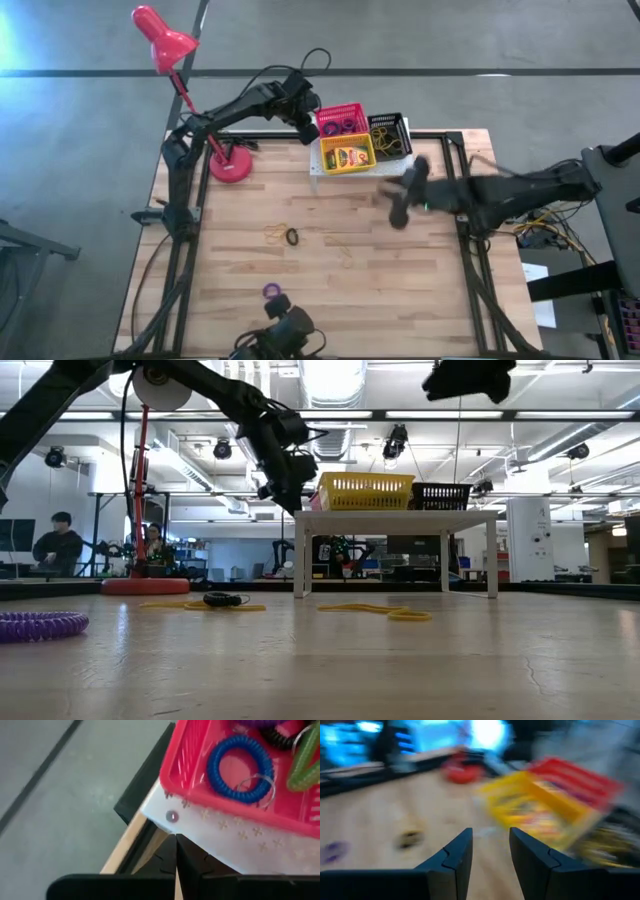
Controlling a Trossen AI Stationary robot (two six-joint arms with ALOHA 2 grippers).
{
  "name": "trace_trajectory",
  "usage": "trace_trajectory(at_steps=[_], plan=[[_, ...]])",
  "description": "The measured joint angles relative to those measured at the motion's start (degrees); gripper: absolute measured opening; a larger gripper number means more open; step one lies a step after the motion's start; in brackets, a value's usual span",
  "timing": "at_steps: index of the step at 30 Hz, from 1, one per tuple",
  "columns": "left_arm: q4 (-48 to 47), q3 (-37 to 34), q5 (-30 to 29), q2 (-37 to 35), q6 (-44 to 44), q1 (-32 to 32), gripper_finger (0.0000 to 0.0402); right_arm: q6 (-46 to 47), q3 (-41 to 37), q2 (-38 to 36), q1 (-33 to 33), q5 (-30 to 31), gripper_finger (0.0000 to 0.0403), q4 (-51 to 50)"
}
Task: Pick & Place Office Desk Supplies
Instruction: Adjust the bins on the shelf
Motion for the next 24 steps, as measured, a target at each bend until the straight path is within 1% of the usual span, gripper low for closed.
trace_trajectory(at_steps=[2,4,6,8,10,12,14,16,18,20,24], plan=[[1.04,-0.31,0.02,-0.07,0.67,0.00,0.0006,0.05,5.33,0.69,-6.11,0.51,0.0123,-8.05],[1.03,-0.31,0.06,-0.07,1.04,0.00,0.0006,0.03,10.69,2.12,-14.28,0.29,0.0123,-16.30],[1.67,-0.42,0.32,-0.08,1.38,0.00,0.0006,-1.51,14.67,4.49,-23.68,-1.68,0.0123,-22.59],[2.10,-0.42,0.44,-0.09,2.53,0.00,0.0006,-4.71,17.27,7.11,-33.08,-6.25,0.0123,-24.49],[3.31,-0.44,0.44,-0.09,3.20,0.00,0.0006,-7.58,18.47,9.71,-41.87,-12.14,0.0123,-25.21],[4.83,-0.44,0.46,-0.09,4.04,0.11,0.0006,-9.85,18.92,12.22,-49.32,-17.83,0.0123,-25.16],[6.12,-0.44,0.44,-0.09,4.86,0.11,0.0006,-11.27,18.97,14.25,-55.02,-22.28,0.0123,-25.40],[7.29,-0.44,0.46,-0.09,5.47,0.13,0.0006,-12.15,18.70,15.57,-58.94,-25.97,0.0123,-25.21],[8.73,-0.44,0.47,-0.09,5.63,0.18,0.0006,-12.51,18.04,16.33,-60.93,-29.28,0.0123,-25.55],[9.78,-0.51,0.48,-0.09,6.72,0.22,0.0006,-12.71,17.50,16.72,-61.28,-31.44,0.0123,-26.51],[13.03,-1.59,0.98,-0.13,8.51,0.32,0.0006,-12.72,16.39,16.72,-61.03,-32.97,0.0123,-26.50]])
